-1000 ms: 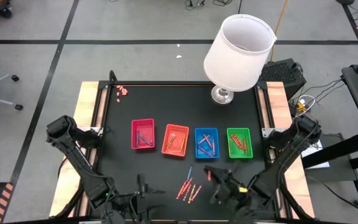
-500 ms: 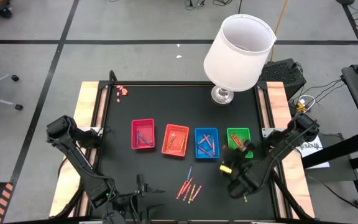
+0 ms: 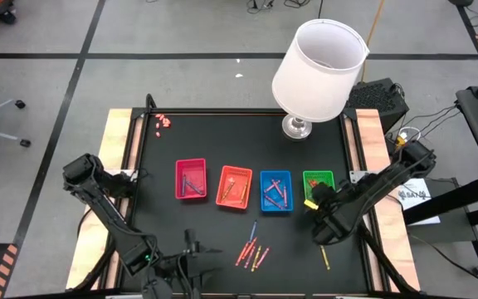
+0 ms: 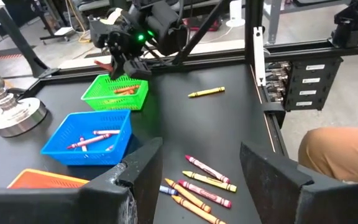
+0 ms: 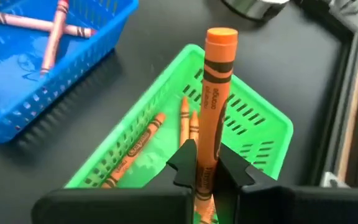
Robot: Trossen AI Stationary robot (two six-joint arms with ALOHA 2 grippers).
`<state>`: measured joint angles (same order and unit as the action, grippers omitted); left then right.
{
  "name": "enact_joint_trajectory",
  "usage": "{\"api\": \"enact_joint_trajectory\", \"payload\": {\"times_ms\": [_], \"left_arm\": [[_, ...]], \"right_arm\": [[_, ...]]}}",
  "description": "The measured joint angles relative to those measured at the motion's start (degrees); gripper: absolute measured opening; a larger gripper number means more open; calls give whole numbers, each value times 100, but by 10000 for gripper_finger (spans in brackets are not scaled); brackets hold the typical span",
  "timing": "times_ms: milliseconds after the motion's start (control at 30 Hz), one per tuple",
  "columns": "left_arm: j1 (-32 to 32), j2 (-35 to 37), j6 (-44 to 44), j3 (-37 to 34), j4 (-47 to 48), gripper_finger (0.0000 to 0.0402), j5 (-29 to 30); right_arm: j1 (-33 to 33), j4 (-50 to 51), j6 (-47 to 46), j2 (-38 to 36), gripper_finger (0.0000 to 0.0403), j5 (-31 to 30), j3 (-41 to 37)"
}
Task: Sort crayons
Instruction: Put the orange crayon into the green bin, then adjust the red bin
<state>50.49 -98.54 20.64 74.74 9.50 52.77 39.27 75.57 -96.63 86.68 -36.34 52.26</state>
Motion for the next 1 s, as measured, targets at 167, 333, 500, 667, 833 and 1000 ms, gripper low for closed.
{"api": "enact_joint_trajectory", "payload": {"times_ms": [167, 333, 500, 667, 833, 1000], "left_arm": [[-85, 0, 2, 0, 0, 214, -19], [-139, 0, 4, 0, -2, 214, -43], [-145, 0, 4, 0, -2, 214, -44], [-141, 0, 2, 0, 2, 214, -46], [-141, 0, 7, 0, -3, 214, -46], [-141, 0, 11, 0, -186, 214, -48]], "right_arm": [[4, -150, -407, -130, 33, 203, -373], [18, -248, -480, -125, 84, 498, -497], [20, -97, -442, -125, 139, 487, -326], [207, 147, -116, -125, 172, 268, 294], [812, 158, 210, -125, 173, -237, 1280], [1432, -81, 158, -35, 163, -114, 1994]]}}
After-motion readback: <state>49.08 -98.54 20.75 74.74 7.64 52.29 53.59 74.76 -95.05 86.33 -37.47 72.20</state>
